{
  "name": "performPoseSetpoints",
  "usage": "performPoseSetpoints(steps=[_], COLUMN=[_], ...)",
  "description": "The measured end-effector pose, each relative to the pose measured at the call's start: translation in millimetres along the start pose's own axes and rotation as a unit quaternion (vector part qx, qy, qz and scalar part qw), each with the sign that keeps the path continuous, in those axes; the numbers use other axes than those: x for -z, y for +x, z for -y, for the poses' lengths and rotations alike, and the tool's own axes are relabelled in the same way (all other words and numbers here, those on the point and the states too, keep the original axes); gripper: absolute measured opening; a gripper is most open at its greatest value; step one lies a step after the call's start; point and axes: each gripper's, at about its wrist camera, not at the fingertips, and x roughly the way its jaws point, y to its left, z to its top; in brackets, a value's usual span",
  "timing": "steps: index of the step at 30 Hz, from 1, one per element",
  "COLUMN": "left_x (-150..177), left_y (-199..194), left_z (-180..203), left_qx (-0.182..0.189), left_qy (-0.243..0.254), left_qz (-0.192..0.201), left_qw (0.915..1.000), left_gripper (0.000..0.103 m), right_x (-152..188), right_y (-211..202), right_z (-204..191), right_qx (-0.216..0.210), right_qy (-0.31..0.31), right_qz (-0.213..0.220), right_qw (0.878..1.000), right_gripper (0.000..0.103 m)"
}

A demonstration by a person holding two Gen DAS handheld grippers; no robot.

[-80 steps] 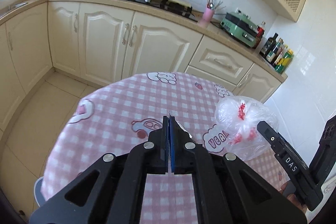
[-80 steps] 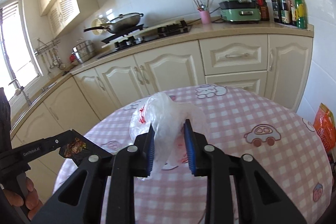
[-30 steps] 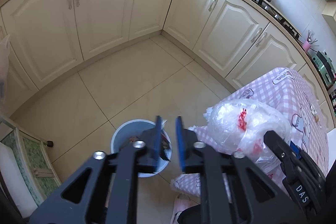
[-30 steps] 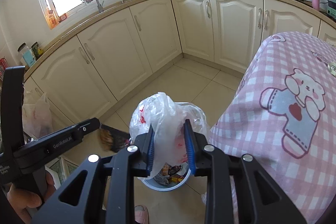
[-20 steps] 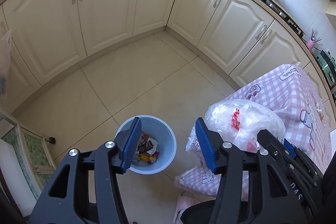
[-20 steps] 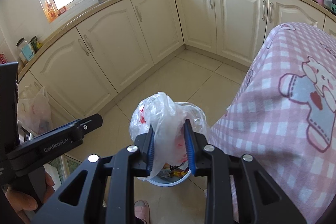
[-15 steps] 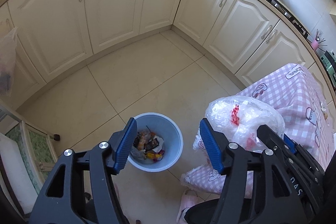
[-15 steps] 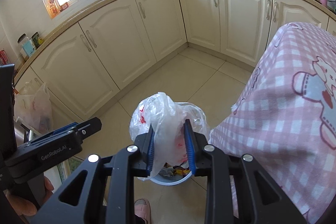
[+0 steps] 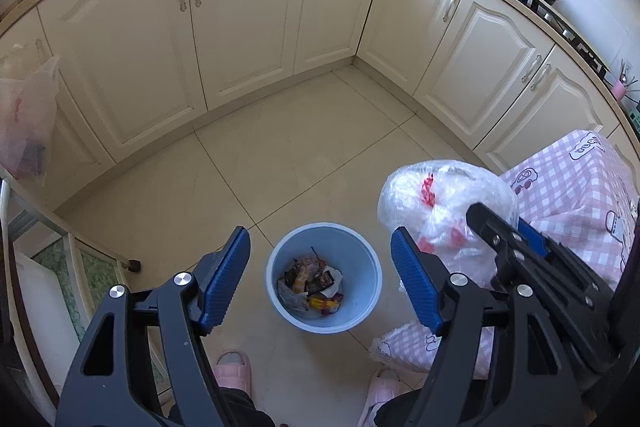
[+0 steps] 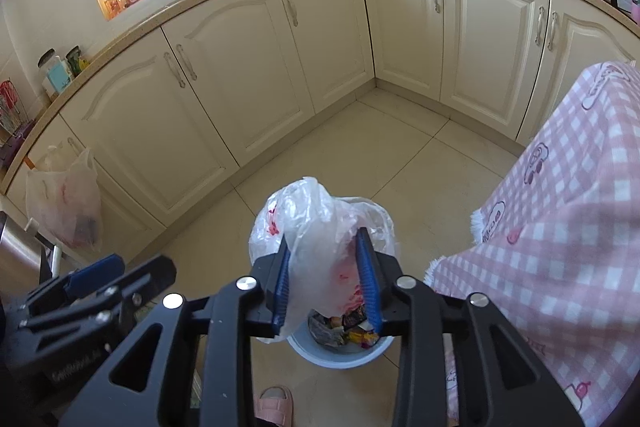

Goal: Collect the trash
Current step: 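Open the right tool over the bucket to drop the white plastic bag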

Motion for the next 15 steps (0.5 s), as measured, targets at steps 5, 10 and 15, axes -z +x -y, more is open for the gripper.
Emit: performPoseSetpoints(steps=[5, 10, 15], left_x=[-2.5, -3.1, -0.9], left_y=[-1.8, -8.1, -18.3], left_z=[1.4, 9.2, 17.1], left_qx=[0.0, 0.003, 0.005], left_qy=[0.005, 0.011, 0.017], left_qz=[0.004, 0.011, 0.021], left_qw=[1.0, 0.9999, 0.9996], left_gripper=[0.071, 0.071, 0.071], right_x=[-11.1, -14.4, -18.1], right_y=[1.9, -7.6, -12.8], right_z=[1.9, 12.4, 14.7], right_qx=[0.002, 0.003, -0.009], right_qy=[0.006, 0.014, 0.002], right_qz=[0.007, 0.014, 0.021], right_qw=[1.0, 1.0, 1.0], right_gripper=[0.036, 0.038, 0.038])
